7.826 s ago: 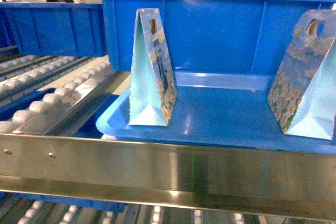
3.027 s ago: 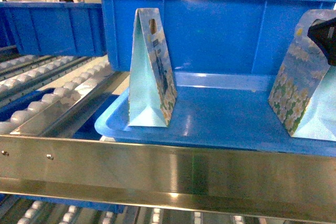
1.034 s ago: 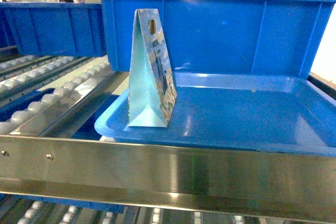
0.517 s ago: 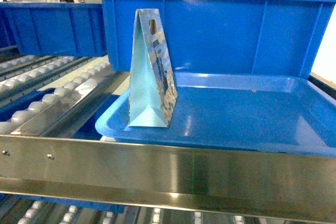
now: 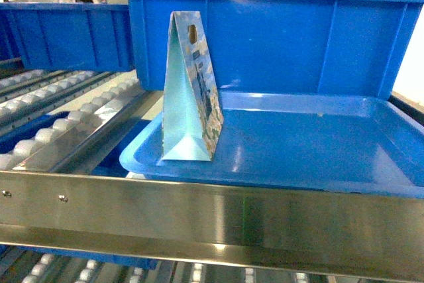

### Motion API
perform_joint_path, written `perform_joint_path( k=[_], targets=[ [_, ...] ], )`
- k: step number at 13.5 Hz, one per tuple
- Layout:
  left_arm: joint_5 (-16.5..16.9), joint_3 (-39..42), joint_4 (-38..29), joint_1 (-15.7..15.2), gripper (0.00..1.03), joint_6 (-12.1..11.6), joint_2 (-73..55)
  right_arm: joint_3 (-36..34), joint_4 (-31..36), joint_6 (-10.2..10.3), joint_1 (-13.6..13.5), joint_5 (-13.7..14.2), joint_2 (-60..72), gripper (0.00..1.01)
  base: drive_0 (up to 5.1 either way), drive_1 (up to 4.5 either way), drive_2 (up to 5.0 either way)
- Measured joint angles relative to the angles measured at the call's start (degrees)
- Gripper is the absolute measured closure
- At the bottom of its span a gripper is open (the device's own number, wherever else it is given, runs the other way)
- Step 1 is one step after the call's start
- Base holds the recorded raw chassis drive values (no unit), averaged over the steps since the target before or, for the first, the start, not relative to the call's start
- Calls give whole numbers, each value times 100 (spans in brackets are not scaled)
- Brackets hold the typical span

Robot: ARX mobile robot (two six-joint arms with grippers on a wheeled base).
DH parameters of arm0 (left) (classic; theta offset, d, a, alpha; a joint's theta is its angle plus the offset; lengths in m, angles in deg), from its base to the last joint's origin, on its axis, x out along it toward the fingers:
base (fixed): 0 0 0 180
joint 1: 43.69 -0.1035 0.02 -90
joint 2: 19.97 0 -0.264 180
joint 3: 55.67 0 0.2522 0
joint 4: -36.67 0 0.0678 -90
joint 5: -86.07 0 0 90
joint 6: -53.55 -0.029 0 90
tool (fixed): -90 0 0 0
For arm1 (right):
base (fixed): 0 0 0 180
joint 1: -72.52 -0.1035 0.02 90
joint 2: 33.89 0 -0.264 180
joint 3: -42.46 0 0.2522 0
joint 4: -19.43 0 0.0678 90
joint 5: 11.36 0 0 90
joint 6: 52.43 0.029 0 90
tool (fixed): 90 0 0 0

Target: Move flower gift bag to table near conveyor

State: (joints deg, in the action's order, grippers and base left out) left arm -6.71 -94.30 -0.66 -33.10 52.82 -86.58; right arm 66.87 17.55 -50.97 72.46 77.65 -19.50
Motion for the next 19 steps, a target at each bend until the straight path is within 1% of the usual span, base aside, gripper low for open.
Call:
perform_joint_path(
  k=[1, 2, 3, 5, 7, 9, 13, 14, 17, 19],
  targets=[
    [4, -179, -87, 90, 5, 9, -216, 0, 0, 0, 0, 0, 0, 99, 0, 0, 0],
    [26, -697, -2, 238, 5, 59, -708, 0, 0, 0, 0, 0, 0, 99, 0, 0, 0],
    [76, -1023, 55, 299, 5, 98, -1062, 0, 0, 0, 0, 0, 0, 99, 0, 0, 0],
    [195, -1681, 422, 470, 5, 262, -1722, 0, 0, 0, 0, 0, 0, 99, 0, 0, 0],
    [199, -2065, 483, 632, 5, 291, -2306, 0, 0, 0, 0, 0, 0, 99, 0, 0, 0],
    [175, -2201, 614, 861, 5, 321, -2496, 0, 0, 0, 0, 0, 0, 99, 0, 0, 0],
    [-157, -2406, 824, 1432, 5, 334, -2704, 0, 0, 0, 0, 0, 0, 99, 0, 0, 0],
    [-240, -2406, 868, 1491, 5, 334, -2800, 0, 2, 0, 0, -2, 0, 99, 0, 0, 0],
    [-638, -2404, 894, 1521, 5, 348, -3069, 0, 0, 0, 0, -2, 0, 99, 0, 0, 0],
    [-728, -2404, 984, 1547, 5, 380, -3230, 0, 0, 0, 0, 0, 0, 99, 0, 0, 0]
  ],
)
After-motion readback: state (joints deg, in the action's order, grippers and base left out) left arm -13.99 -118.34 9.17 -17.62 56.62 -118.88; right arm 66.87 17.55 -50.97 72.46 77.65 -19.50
